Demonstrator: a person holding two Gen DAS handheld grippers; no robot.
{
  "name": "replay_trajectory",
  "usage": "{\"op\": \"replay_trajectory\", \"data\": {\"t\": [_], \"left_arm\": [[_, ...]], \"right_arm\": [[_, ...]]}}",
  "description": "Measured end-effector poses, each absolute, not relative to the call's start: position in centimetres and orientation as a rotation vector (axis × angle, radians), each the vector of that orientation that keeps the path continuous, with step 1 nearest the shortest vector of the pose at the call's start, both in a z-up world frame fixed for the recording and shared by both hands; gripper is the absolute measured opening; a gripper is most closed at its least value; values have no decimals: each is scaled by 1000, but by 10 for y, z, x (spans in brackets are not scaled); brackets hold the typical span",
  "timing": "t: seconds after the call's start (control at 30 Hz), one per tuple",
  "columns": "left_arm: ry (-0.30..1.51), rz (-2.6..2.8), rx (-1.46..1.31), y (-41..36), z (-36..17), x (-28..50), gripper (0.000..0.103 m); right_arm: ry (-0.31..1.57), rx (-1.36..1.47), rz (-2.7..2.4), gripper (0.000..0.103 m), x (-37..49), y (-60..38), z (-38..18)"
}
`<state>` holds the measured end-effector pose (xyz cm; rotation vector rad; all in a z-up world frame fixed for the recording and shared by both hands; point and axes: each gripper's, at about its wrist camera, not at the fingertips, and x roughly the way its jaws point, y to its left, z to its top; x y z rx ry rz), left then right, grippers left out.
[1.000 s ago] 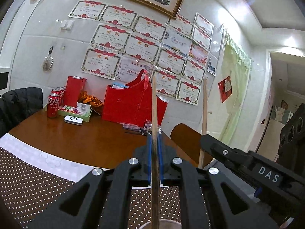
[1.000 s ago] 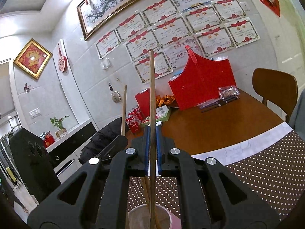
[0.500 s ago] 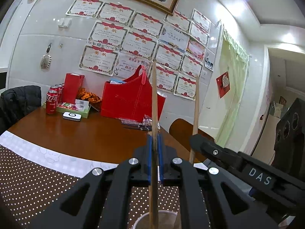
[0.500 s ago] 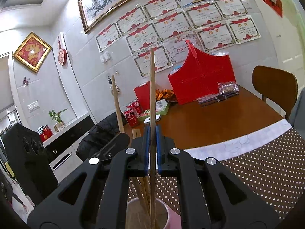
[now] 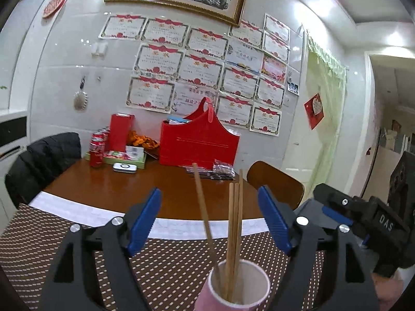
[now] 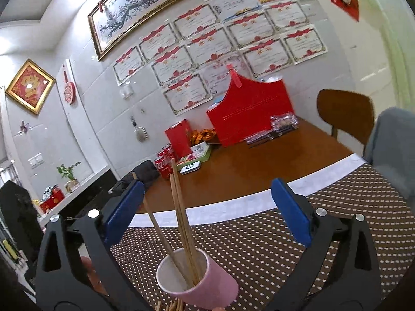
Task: Organize utensils
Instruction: 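Carry the right tool's chopstick over the cup and release while the left tool releases its own, then move both open tools back down to the chopstick pile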
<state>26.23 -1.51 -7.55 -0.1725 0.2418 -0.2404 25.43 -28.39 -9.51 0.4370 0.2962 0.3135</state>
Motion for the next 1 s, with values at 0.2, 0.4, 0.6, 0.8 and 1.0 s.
{"op": "replay_trajectory", "data": {"t": [0.2,0.4,0.6,0.8,1.0], "left_arm": [[279,-203,-119,-5,-66,227,78],[324,-167,-70,4,-73,192,78],[394,-124,-48,19,-90,162,78],[505,-74,-40,35,-123,140,78],[628,-66,-8,38,-159,126,78]], "right_arm": [[330,409,288,97,224,-288,-88],[361,370,288,97,190,-284,-86],[407,323,306,97,161,-276,-94],[466,285,335,97,141,-266,-111],[543,248,362,97,129,-254,-134]]}}
